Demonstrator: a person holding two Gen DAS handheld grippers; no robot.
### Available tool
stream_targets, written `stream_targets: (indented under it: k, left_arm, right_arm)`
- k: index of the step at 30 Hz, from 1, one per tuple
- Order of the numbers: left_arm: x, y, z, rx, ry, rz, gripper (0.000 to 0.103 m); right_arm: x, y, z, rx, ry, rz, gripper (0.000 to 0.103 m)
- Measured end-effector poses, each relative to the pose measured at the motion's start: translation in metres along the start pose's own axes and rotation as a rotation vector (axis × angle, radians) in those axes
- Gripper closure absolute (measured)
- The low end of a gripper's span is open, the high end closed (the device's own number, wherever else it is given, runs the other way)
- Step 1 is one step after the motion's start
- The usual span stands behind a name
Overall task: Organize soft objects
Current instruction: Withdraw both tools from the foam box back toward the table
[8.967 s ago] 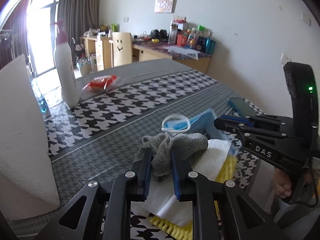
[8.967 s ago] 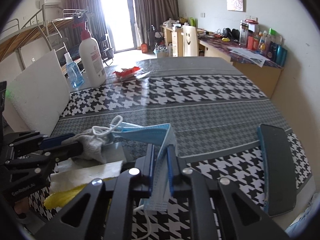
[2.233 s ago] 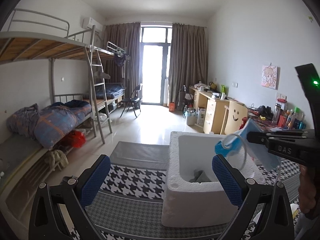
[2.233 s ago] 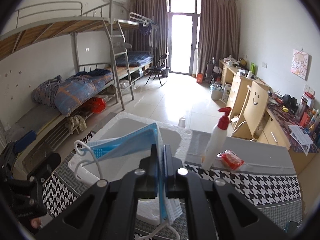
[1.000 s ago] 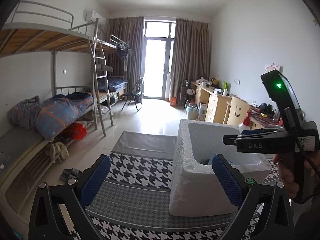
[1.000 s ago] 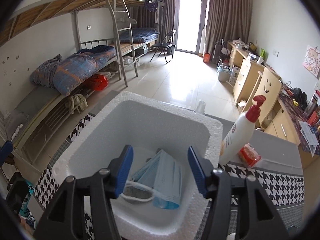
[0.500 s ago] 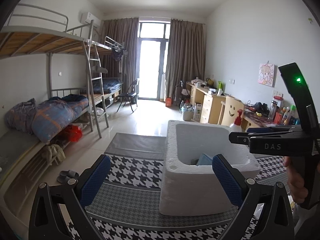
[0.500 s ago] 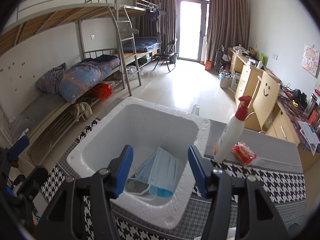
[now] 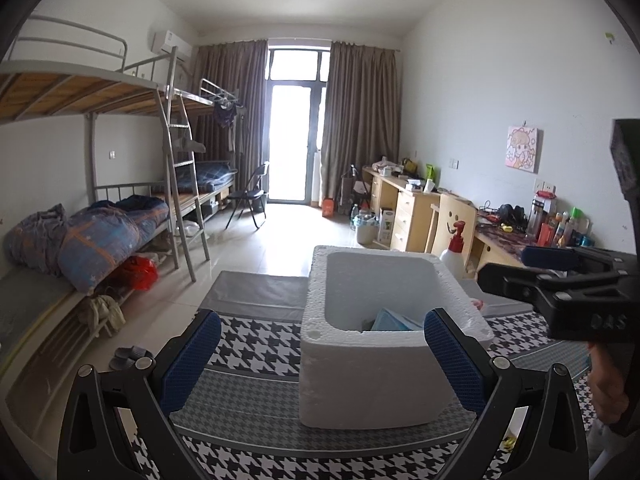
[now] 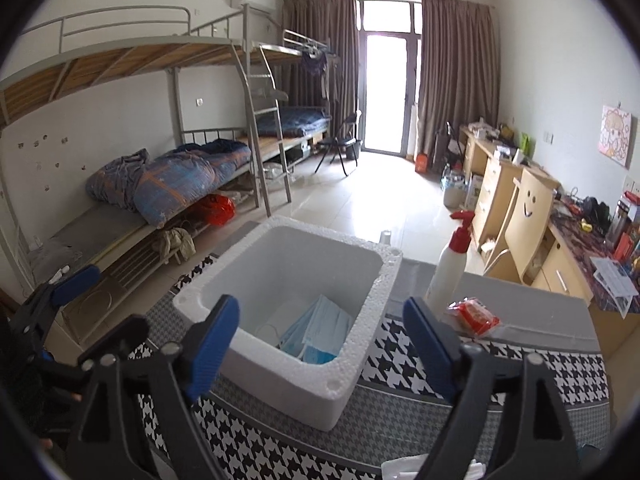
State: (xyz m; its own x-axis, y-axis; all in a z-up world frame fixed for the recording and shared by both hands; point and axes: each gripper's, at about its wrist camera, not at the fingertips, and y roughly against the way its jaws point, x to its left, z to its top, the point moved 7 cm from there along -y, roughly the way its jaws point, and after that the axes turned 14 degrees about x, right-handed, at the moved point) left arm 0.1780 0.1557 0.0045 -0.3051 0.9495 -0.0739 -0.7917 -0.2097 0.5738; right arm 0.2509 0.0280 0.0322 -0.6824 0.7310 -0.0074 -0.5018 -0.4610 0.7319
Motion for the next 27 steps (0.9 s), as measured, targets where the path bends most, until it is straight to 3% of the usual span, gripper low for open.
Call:
stream_targets:
  k: [10, 27]
  left_arm:
    - [-0.019, 0.016, 0.001, -0.029, -0.027, -0.027, 0.001]
    - [-0.051, 0.034, -0.005, -0.052, -0.064, -0.076, 0.001]
  right_arm:
    - [0.002, 0.028, -0.016, -0.070, 0.007, 0.024, 0.015]
    - [-0.013, 0.062, -0.047, -0.147, -0.013, -0.017, 0.015]
